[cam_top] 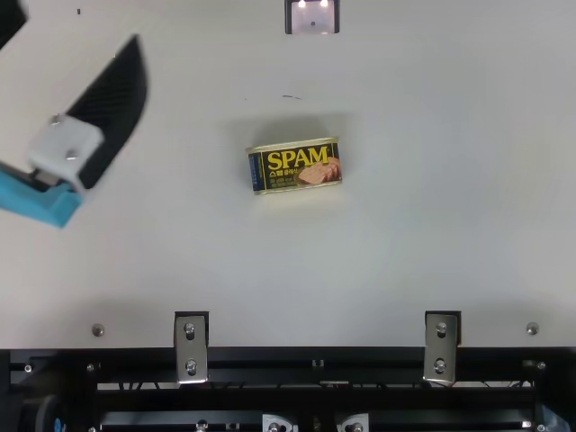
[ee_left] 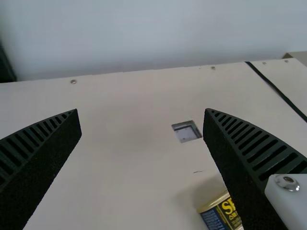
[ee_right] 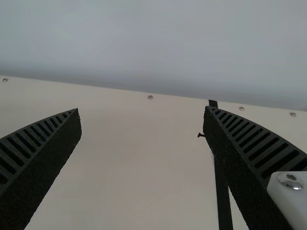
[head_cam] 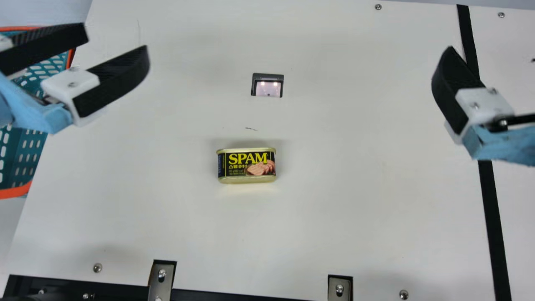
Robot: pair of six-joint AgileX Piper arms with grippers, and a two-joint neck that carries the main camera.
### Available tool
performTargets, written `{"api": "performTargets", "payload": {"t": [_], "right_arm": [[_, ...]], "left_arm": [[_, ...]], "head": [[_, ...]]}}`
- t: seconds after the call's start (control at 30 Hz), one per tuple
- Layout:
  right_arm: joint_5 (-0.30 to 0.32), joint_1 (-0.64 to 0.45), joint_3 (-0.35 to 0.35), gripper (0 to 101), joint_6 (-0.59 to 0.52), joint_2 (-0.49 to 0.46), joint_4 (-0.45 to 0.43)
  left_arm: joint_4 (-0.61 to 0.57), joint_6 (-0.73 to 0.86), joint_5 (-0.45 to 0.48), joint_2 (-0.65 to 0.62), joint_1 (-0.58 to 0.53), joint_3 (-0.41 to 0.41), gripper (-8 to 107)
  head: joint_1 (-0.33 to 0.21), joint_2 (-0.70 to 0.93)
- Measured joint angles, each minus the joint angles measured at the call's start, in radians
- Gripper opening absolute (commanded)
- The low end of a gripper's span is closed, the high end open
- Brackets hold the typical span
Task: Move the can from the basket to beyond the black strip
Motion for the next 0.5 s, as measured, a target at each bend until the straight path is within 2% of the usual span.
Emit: {"api": "performTargets", "payload": {"t": [0.1, 0.23, 0.33, 0.5], "right_arm": [[0.016, -0.004, -0.025, 101, -0.078, 0.057, 0.08], [0.061, -0.025, -0.036, 101, -0.207, 0.125, 0.21], [0.107, -0.06, -0.045, 101, -0.331, 0.176, 0.331], [0.221, -0.158, -0.062, 101, -0.558, 0.263, 0.538]], "left_arm": [[-0.007, 0.008, 0.0, -0.01, 0.032, 0.03, 90], [-0.007, 0.008, 0.0, -0.01, 0.032, 0.03, 90], [0.015, -0.023, -0.014, -0.028, 0.012, 0.027, 90], [0.053, -0.08, -0.058, -0.071, 0.0, 0.064, 90]], "head": [[0.0, 0.0], [0.0, 0.0], [0.0, 0.0], [0.0, 0.0]]}}
